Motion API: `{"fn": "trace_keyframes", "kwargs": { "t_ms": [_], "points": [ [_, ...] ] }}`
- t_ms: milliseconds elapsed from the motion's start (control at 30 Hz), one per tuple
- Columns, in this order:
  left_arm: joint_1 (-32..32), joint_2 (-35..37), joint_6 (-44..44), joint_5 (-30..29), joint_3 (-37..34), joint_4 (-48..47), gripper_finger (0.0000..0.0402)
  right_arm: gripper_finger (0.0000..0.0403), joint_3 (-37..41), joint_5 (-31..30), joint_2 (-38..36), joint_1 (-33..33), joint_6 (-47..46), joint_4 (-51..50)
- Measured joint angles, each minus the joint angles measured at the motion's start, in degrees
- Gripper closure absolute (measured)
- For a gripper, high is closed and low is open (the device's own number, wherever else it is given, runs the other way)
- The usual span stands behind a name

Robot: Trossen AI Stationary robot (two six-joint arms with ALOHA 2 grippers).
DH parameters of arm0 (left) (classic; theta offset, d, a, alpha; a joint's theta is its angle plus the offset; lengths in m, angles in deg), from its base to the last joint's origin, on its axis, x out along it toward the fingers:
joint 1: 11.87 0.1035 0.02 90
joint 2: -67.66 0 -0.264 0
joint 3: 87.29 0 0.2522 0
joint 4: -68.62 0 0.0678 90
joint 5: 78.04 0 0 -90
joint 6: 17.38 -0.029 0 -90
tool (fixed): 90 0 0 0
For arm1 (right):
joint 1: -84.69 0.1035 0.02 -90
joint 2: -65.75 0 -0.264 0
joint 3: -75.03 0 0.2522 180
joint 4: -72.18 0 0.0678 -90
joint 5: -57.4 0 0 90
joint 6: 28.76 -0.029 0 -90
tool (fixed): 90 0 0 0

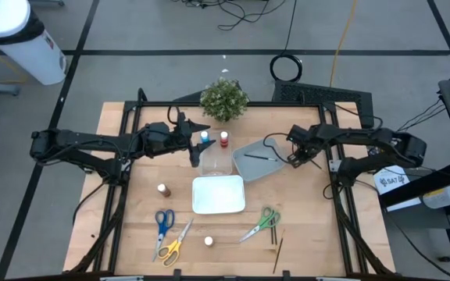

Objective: Pick & Place Paint Supplies
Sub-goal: Put the gold paintbrush into the gray bin

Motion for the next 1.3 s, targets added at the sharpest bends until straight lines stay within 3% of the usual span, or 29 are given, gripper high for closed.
{"fn": "trace_keyframes", "kwargs": {
  "t_ms": [133,367,567,767,1100,1300],
  "points": [
    [0.0,0.0,0.0,0.0,0.0,0.0,0.0133,0.0277,1.5,0.2,1.3,-2.5,0.8,2.9],
    [0.0,0.0,0.0,0.0,0.0,0.0,0.0133,0.0279,4.5,7.0,3.2,-5.3,5.7,7.2],
    [0.0,0.0,0.0,0.0,0.0,-0.1,0.0133,0.0321,5.3,10.1,3.2,-5.1,10.0,7.7],
    [0.0,0.0,0.0,0.0,0.0,-0.1,0.0133,0.0392,5.3,10.3,3.3,-5.1,11.9,8.5],
    [0.0,0.0,0.0,0.0,0.0,-0.1,0.0133,0.04,6.9,5.6,6.0,-4.9,10.6,13.1],
    [0.0,0.0,0.0,0.0,0.0,-0.1,0.0133,0.0401,6.3,4.0,1.5,-5.0,10.3,15.6]
  ]
}}
